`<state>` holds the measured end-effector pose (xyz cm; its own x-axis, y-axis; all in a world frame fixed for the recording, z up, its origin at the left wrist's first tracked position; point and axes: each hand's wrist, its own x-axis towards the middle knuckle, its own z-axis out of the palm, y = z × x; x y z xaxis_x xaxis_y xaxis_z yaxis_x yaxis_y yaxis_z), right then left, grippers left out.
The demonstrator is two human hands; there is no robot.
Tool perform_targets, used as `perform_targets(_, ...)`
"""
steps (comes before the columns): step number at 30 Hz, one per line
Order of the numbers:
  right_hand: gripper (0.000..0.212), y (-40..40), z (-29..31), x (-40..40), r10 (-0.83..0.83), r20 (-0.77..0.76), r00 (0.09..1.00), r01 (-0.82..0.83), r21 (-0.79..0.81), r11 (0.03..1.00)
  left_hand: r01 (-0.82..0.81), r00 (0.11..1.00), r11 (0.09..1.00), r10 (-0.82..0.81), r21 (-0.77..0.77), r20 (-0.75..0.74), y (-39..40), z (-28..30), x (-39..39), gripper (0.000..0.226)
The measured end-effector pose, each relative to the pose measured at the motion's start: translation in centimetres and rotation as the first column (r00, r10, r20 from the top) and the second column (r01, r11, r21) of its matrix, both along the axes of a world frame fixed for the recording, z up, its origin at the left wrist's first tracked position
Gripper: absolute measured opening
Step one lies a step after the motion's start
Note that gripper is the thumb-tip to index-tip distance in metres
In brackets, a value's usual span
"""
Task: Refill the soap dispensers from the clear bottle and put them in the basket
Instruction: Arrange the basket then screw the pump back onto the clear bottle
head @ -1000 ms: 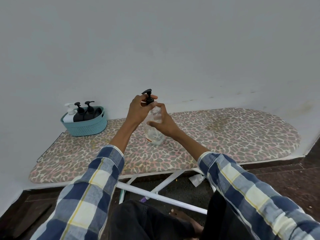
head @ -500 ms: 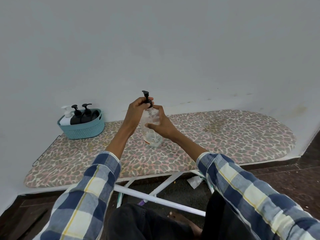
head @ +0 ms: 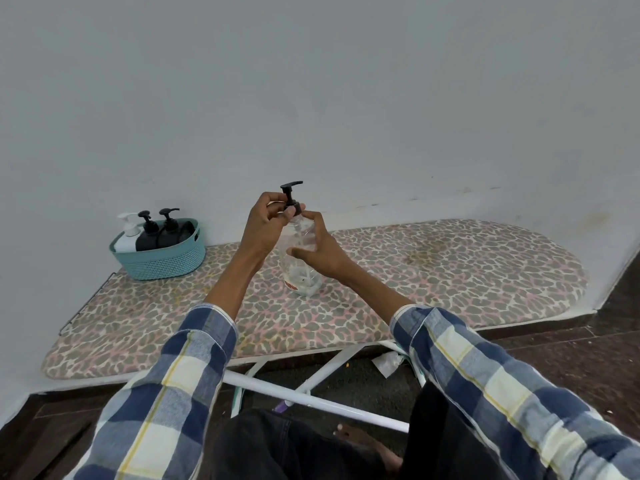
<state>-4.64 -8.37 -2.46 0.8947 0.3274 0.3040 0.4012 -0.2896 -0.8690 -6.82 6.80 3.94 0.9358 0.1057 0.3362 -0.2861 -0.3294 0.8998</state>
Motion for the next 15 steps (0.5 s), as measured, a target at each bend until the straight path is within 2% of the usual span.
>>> perform_targets(5,0.079,-0.1,0.1,-0.1,-0.002,-0.011,1.000,0.002,-0.002,1.000,0.031,0.999,0.998,-0.032,-0.051,-0.016,-0.2,-0.2,0.3,0.021)
perform_targets(10,0.080,0.1,0.0,-0.1,-0.013,-0.010,1.000,0.013,-0.012,1.000,-0.030,0.999,0.992,0.029,-0.119,-0.016,-1.0,0.0,0.3,0.024)
perform_targets(13,0.081,-0.1,0.1,0.0,-0.007,-0.008,1.000,0.007,-0.002,1.000,-0.038,0.999,0.998,0.040,-0.056,0.018,-1.4,-0.3,0.2,0.016)
perform_targets(15,0.081,-0.1,0.0,0.0,-0.003,0.004,1.000,0.003,-0.008,1.000,-0.060,0.997,0.998,0.060,0.007,0.055,-1.4,-0.4,0.1,0.032)
